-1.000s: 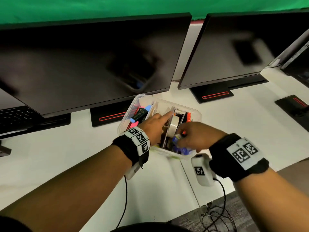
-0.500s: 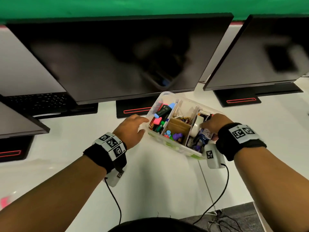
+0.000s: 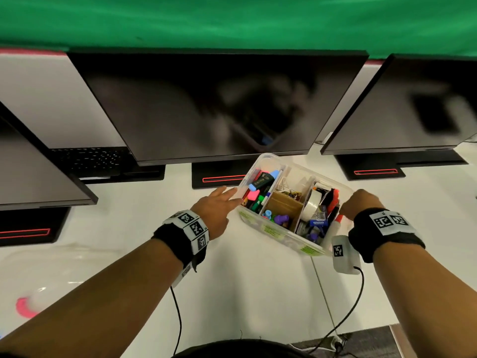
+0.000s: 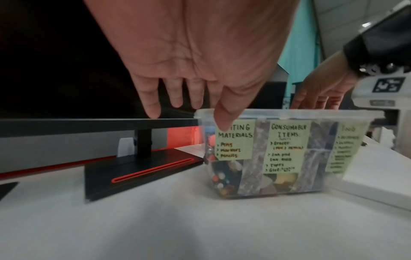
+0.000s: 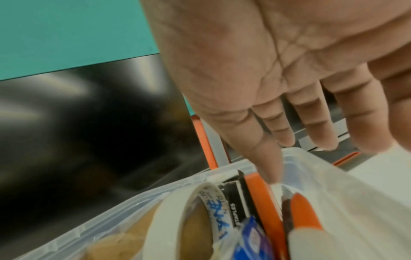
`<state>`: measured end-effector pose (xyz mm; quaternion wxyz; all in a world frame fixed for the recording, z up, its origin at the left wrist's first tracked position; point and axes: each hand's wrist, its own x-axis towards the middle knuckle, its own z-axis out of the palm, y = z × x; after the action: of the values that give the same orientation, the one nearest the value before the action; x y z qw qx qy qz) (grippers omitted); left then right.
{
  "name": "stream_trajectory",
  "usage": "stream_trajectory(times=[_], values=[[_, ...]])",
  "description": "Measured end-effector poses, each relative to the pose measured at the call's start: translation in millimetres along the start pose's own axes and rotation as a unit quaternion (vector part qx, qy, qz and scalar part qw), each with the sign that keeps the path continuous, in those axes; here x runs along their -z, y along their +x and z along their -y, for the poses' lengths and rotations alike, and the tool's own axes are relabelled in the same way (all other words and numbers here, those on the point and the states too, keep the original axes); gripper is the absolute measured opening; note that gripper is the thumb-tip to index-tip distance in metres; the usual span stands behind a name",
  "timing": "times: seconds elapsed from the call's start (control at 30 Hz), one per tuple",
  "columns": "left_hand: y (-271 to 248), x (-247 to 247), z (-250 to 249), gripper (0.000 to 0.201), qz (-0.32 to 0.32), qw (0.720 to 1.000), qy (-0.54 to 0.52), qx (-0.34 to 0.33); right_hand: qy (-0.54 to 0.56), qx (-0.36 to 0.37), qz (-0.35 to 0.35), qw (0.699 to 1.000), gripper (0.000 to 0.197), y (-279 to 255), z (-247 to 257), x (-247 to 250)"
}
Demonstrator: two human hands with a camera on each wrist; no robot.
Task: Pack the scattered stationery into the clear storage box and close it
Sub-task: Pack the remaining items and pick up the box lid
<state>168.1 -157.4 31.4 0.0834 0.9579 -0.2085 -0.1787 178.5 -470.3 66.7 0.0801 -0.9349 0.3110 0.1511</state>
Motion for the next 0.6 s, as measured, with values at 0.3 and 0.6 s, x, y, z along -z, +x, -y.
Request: stream_trajectory(times=[0.3,0.6], values=[[-18.7,10.8,-2.1,0.040,-0.008,0.995,0.078,-0.057,0.036,0.087,0.028,0.995,0.027,-23.0,6.4,-27.8],[-73.7,-1.2,41.9,0.056,0.032,0.998,0.037,0.039,0.018,0.209,0.057,0.976,0.042,-55.3,64.0,-45.8]])
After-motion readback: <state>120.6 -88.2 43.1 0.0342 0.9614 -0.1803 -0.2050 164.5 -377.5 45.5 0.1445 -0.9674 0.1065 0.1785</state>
